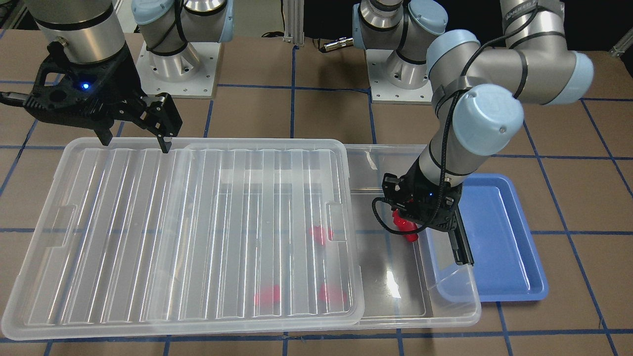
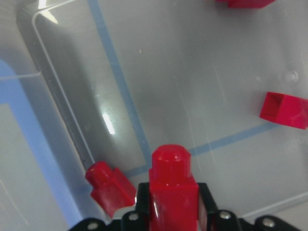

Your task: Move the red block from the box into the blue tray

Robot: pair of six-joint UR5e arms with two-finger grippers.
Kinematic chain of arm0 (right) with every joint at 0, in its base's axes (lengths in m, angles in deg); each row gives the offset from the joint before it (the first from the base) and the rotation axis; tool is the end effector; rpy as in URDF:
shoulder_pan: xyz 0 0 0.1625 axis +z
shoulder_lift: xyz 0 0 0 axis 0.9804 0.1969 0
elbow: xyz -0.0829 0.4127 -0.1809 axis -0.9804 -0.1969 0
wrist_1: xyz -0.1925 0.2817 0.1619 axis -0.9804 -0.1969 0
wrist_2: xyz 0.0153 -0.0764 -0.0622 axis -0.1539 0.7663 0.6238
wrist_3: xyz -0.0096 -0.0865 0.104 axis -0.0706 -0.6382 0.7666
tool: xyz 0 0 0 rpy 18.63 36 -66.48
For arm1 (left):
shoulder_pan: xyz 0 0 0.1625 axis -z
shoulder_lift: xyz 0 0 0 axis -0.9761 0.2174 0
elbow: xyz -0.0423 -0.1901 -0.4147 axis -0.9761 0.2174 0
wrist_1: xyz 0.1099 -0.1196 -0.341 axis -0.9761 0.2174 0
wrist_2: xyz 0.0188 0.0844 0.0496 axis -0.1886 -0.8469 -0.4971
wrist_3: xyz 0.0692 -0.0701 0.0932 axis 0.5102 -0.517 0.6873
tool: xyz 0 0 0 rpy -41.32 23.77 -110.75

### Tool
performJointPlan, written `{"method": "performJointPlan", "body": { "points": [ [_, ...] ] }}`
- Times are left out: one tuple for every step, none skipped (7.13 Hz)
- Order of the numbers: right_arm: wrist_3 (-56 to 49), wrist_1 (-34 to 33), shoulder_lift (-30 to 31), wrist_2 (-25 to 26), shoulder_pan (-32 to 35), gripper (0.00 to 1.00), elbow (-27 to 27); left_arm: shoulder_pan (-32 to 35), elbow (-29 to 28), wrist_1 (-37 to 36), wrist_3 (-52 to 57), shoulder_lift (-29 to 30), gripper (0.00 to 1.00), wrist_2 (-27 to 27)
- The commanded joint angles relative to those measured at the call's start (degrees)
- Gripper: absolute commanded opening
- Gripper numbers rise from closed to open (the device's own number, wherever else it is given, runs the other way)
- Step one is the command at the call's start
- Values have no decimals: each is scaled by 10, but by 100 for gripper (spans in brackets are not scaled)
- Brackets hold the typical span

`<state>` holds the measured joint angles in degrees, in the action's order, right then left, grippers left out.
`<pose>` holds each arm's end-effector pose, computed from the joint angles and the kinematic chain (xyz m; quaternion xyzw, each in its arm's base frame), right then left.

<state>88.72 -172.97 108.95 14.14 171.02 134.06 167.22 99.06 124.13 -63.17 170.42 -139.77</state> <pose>0.1472 -0.4961 0.5093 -0.0567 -0.9965 0.0585 0.0197 -0.1373 -0.5559 0.3724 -0.1480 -0.9882 -0.0293 0.0276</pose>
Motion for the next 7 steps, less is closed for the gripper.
{"method": "performJointPlan", "body": {
  "points": [
    [0, 0, 0, 0, 0, 100, 1, -28, -61, 65, -3, -19, 0, -3],
    [0, 0, 0, 0, 0, 100, 1, -68, -73, 78, -2, -25, 0, -3],
    [-4, 0, 0, 0, -3, 100, 1, -118, -76, 90, 4, -29, 0, -2],
    [-15, 0, 0, 0, -4, 100, 2, -167, -72, 90, 7, -28, 0, 0],
    [-17, 0, 0, 0, -6, 100, 2, -206, -65, 90, 30, -25, 0, 1],
    [-40, -3, -1, 0, -10, 100, 0, -226, -62, 91, 52, -18, 0, -1],
    [-82, -4, -1, 1, -22, 100, 1, -233, -57, 85, 57, -5, 0, -3]
  ]
}}
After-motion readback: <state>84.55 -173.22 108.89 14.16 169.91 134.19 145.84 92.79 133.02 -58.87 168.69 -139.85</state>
